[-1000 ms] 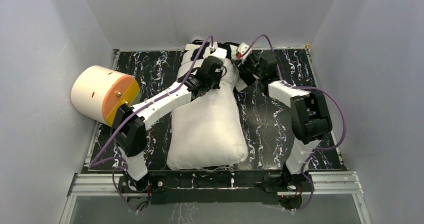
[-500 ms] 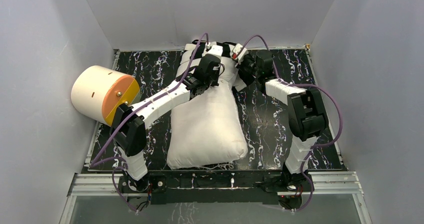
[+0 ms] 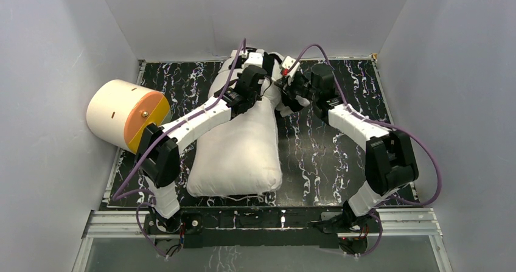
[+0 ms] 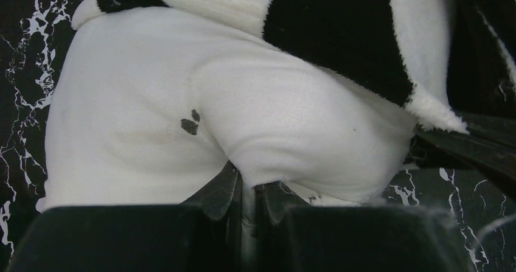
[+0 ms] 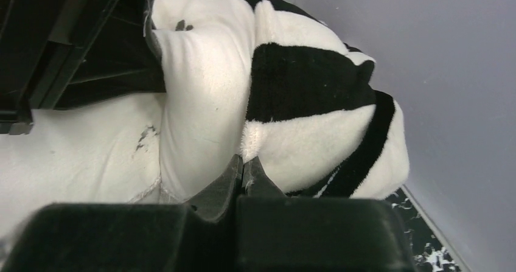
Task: Put the pillow into the pillowcase
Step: Stuff the pillow into the pillowcase.
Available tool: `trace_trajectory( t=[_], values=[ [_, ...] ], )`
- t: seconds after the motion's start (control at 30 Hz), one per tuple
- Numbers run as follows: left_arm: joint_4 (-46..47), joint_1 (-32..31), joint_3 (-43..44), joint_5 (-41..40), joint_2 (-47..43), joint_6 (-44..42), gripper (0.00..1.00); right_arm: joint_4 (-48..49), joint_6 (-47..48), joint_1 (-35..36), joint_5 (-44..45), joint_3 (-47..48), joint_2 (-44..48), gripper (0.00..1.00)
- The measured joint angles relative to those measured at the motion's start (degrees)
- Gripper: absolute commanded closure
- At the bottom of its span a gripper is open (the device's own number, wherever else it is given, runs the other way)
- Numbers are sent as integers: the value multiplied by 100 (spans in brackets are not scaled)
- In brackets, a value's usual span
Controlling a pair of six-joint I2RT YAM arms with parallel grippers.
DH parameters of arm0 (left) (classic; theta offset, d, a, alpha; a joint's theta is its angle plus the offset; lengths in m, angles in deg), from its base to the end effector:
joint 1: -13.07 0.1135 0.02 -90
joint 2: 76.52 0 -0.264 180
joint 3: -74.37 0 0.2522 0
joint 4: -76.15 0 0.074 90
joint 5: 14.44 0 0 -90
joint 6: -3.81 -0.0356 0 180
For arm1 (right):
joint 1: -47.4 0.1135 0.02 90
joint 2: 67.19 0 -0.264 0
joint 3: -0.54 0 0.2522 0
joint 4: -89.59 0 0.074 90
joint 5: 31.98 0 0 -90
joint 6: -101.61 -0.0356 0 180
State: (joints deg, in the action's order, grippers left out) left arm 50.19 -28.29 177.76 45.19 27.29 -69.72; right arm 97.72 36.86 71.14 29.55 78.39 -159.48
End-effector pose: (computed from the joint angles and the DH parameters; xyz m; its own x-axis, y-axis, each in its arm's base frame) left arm 0.3339 -0.2700 0.3215 -0.3851 0.0131 -0.9228 0.1262 0.9913 -0.0386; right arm 0.3405 0.1683 0.3028 0.2450 -0.3019 -0.9213 -0.7553 0.5364 -0.3766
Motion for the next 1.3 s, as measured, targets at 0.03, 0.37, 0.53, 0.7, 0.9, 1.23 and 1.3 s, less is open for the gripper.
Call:
trace_trajectory(
  t=[0.03, 0.37, 0.53, 0.7, 0.9, 1.23, 1.3],
  values=[
    [0, 0, 0, -28, 0, 24, 100, -76, -85, -7, -33, -4, 33, 100],
    [15, 68, -28, -142, 153, 494, 100, -70, -920, 85, 205, -737, 66, 98],
    [-4, 127, -33, 387, 251, 765, 53, -654, -1294, 138, 1075, -645, 105, 69],
    [-109, 184, -129, 929, -142, 809, 32, -1585, -1792, 118, 1471, -380, 634, 47],
    [-490, 494, -96, 1152, -1119, 713, 29, -2371, -3104, 192, 1604, 577, 743, 25],
    [-1246, 1930, -424, 1180, -1314, 240, 27, -2806, -5960, 796, 1447, -586, 968, 19],
    [-1283, 2004, -695, 1244, -1314, 188, 33, -2750, -6168, 852, 1419, -734, 929, 22]
  ],
)
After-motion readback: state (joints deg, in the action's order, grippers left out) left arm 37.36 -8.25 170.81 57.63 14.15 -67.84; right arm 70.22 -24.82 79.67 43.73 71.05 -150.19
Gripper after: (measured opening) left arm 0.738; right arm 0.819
